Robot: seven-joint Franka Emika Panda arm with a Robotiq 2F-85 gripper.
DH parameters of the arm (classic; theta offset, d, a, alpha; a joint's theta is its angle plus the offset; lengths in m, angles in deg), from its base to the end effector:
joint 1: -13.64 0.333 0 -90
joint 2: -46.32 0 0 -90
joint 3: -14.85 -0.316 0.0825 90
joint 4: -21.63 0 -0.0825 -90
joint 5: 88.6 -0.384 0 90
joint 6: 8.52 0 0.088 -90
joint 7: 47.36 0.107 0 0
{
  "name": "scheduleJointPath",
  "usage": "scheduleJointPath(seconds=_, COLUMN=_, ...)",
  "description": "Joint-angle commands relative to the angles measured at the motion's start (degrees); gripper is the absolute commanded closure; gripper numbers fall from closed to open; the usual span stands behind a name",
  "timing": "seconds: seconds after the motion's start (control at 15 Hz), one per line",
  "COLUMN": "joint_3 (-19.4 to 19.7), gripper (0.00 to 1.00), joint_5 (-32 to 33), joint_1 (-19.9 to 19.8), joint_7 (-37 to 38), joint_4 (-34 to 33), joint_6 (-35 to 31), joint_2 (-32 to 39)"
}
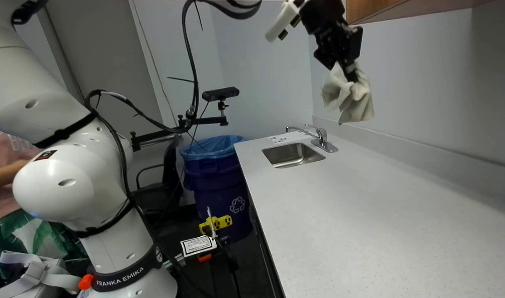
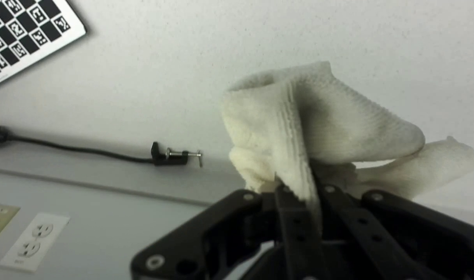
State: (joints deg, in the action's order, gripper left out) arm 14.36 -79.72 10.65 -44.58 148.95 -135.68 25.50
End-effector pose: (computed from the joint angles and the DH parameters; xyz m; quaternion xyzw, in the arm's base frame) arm 0.4760 -0.0253 0.5590 0.9813 -0.0103 0.1789 0.0702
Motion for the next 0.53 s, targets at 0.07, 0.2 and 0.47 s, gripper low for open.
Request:
scheduleJointPath(seconds=0.07, joint_3=-0.33, gripper=0.98, joint_5=4.13, joint_1=-1.87, joint_7=4.63, joint_4=7.29, joint_6=-7.43, joint_2=4.39)
scheduleJointPath(seconds=0.2, joint_3=-0.13, gripper=0.98, joint_5=5.04, joint_1=-2.24, joint_7=6.46, joint_4=10.02, joint_6=-10.79, joint_2=6.57)
scheduleJointPath(seconds=0.47, joint_3=-0.25, gripper=0.98, joint_5=6.96, joint_1=-2.65, joint_7=10.11, joint_4=13.77, joint_6=-18.42, joint_2=10.83)
